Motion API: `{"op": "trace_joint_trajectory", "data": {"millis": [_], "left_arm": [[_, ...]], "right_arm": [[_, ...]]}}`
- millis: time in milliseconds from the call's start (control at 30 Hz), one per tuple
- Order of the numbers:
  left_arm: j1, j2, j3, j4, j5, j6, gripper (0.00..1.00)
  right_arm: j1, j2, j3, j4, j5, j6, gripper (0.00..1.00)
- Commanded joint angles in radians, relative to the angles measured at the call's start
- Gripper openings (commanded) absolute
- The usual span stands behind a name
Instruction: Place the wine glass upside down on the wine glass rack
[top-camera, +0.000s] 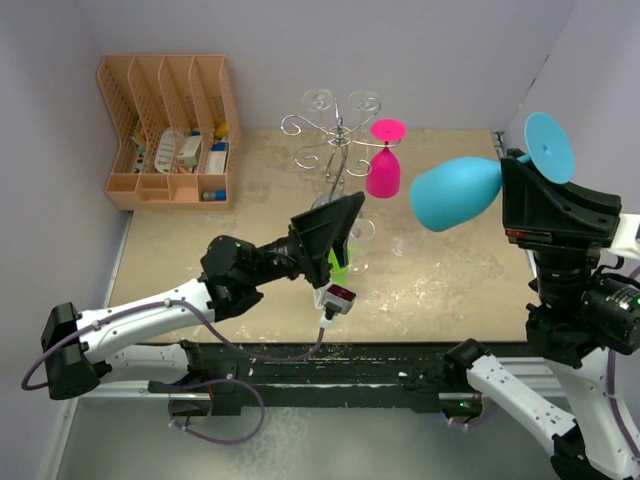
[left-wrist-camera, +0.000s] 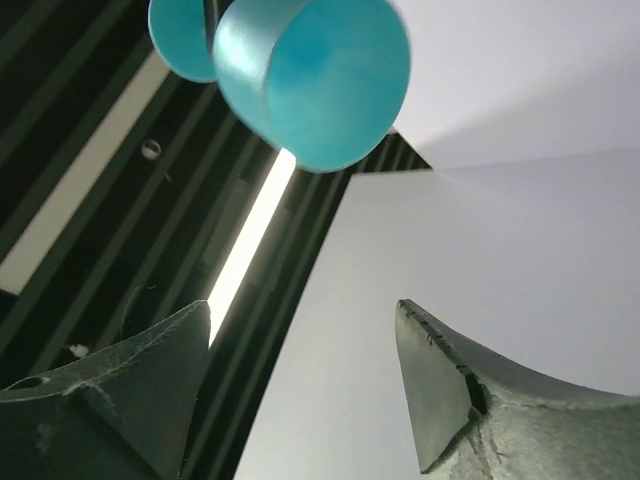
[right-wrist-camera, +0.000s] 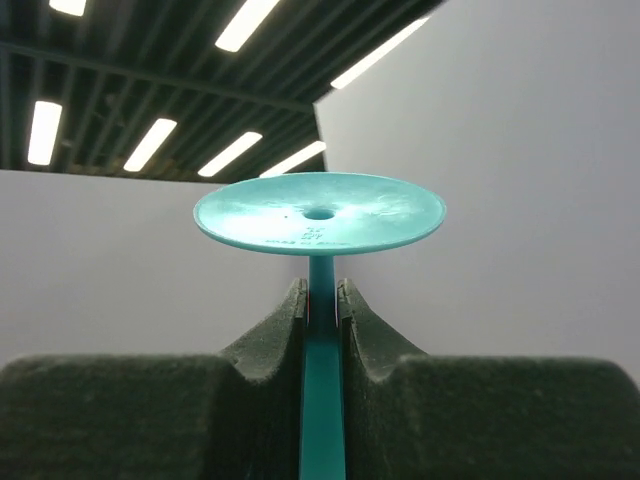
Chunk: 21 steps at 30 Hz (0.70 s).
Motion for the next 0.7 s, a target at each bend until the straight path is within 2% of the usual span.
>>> {"op": "trace_joint_trajectory", "data": {"millis": [0,133,267,367,500,667], "left_arm": [[0.0,-0.091,-0.03,0.028,-0.239,-0.072,0.79],[0.076,-0.15,0.021,-0.054,-0.403,-0.21,0.82],[0.224,-0.15,0.196,-0.228,-0.592,-0.502,0.84],[0.344,-0.146,0.274,-0.31,-0.649,-0.665,0.86],[0.454,-0.145,0.308,-0.389,-0.684,-0.781,0.88],[0.456,-0.154,0.282,-0.402,-0.667,-0.774,0.89]], "right_arm": [[0.003,0.014,0.041,-0.19,0.117,-0.154,0.0],[0.003,0.045,0.027,-0.309,0.127,-0.181,0.0],[0.002,0.063,-0.054,-0.381,0.164,-0.191,0.0],[0.001,0.085,-0.103,-0.399,0.222,-0.228,0.0],[-0.023,0.2,-0.136,-0.32,0.249,-0.267,0.0],[-0.164,0.312,-0.209,-0.136,0.087,-0.219,0.0]]}}
